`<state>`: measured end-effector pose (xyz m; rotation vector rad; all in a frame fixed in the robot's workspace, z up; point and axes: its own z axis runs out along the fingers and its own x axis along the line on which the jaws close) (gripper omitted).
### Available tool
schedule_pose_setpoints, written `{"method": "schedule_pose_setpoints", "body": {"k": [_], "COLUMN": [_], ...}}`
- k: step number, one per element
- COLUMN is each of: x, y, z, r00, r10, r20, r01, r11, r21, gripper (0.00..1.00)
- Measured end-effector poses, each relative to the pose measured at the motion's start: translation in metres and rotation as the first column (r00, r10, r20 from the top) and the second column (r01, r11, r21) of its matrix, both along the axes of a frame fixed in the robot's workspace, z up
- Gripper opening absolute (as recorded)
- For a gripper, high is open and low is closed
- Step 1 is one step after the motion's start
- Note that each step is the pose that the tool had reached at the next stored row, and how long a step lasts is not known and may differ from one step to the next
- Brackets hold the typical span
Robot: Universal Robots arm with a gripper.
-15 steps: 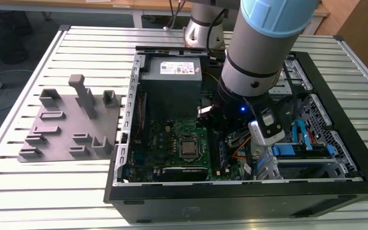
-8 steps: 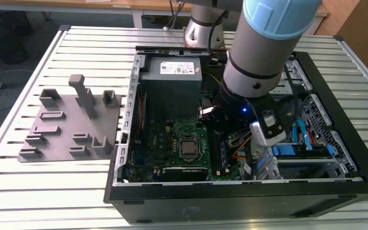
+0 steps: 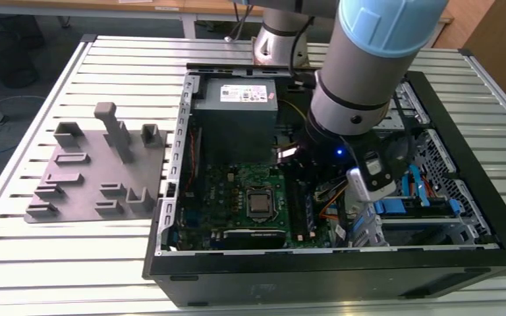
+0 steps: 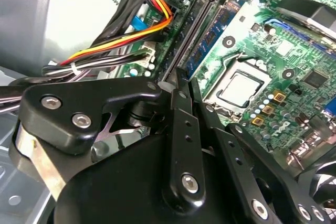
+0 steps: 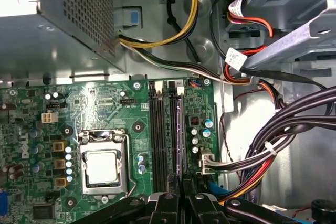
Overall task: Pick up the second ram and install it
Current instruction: 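Insert the second ram into the second slot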
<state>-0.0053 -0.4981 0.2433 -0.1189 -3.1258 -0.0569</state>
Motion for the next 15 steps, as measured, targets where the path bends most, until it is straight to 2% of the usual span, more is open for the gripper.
{"method": "schedule_pose_setpoints", "body": {"k": [15], "x": [0.01], "y": [0.0021], "z": [-0.0062], "r00": [1.0], "r10": [-0.004], "r20": [0.0], "r01": [0.004], "r11": [1.0], "r21": [0.0001], "gripper": [0.14]}}
